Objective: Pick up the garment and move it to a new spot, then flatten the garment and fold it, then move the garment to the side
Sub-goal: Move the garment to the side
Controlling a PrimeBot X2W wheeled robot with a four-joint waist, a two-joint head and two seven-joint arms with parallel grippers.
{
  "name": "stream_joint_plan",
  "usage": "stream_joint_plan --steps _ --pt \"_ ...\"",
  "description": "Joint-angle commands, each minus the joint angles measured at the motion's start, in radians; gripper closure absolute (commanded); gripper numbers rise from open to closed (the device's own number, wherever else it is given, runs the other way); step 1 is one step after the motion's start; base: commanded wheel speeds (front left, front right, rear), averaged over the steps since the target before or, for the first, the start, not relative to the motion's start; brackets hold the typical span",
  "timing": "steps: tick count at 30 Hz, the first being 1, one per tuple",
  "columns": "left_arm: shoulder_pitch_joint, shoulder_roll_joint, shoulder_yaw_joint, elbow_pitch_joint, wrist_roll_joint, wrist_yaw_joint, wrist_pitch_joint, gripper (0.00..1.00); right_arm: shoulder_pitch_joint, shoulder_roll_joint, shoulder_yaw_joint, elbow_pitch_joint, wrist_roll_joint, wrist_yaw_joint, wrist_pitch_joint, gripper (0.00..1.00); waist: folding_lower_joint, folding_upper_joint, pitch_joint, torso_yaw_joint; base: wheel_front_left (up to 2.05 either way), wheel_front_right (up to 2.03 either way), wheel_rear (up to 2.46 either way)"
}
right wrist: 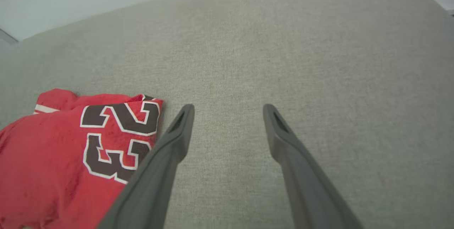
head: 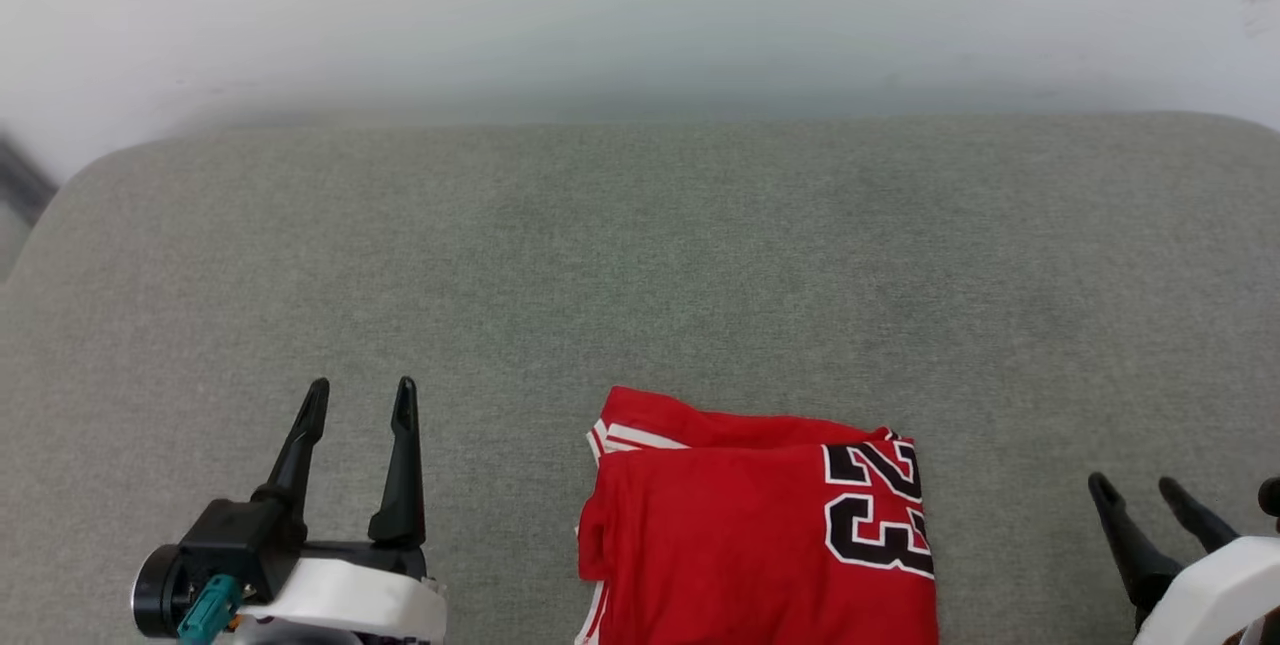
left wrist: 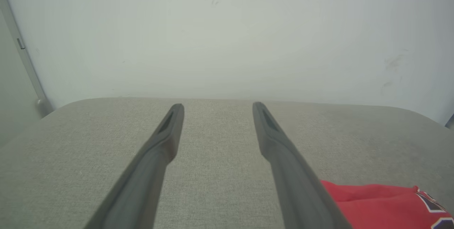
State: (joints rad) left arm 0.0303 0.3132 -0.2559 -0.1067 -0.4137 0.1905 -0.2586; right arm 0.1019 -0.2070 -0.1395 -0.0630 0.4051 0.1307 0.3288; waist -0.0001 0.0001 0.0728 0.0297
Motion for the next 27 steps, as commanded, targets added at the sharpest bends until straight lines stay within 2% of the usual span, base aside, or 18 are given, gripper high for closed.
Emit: stream_joint_plan --steps 1,5,9,21,22,23,25,27 --pt "-0.021 -0.004 -0.002 -0.001 0.007 -0.006 -0.006 0.00 0.000 -0.012 0.002 0.010 0.023 0.000 0.020 0.00 0.0001 -0.0001 0.028 0.027 0.00 0.00 0.00" --pt "-0.059 -0.024 -0.003 0.004 0.018 -0.023 -0.007 0.00 -0.028 -0.053 0.042 0.067 0.128 0.000 0.136 0.00 0.0001 -0.0001 0.063 0.057 0.00 0.00 0.00" --pt "-0.091 -0.044 0.006 0.000 0.032 -0.041 -0.008 0.00 -0.067 -0.057 0.098 0.105 0.230 0.000 0.218 0.00 0.0001 -0.0001 0.097 0.080 0.00 0.00 0.00" --pt "-0.138 -0.100 0.033 0.024 0.070 -0.103 -0.008 0.00 -0.132 -0.061 0.277 0.220 0.416 -0.001 0.327 0.00 0.0001 -0.0001 0.176 0.119 0.00 0.00 0.00" --pt "-0.139 -0.104 0.035 0.028 0.071 -0.109 -0.008 0.00 -0.133 -0.061 0.286 0.228 0.427 -0.001 0.335 0.22 0.0001 -0.0001 0.179 0.119 0.00 0.00 0.00" --pt "-0.140 -0.108 0.038 0.030 0.075 -0.112 -0.008 0.00 -0.134 -0.058 0.295 0.232 0.443 -0.001 0.342 0.58 0.0001 -0.0001 0.180 0.119 0.00 0.00 0.00" --pt "-0.140 -0.114 0.046 0.037 0.079 -0.119 -0.008 0.00 -0.142 -0.053 0.307 0.231 0.471 -0.001 0.347 1.00 0.0001 -0.0001 0.176 0.117 0.00 0.00 0.00" --pt "-0.136 -0.120 0.052 0.047 0.084 -0.126 -0.008 0.00 -0.155 -0.067 0.309 0.224 0.483 -0.001 0.341 1.00 0.0001 -0.0001 0.166 0.112 0.00 0.00 0.00"
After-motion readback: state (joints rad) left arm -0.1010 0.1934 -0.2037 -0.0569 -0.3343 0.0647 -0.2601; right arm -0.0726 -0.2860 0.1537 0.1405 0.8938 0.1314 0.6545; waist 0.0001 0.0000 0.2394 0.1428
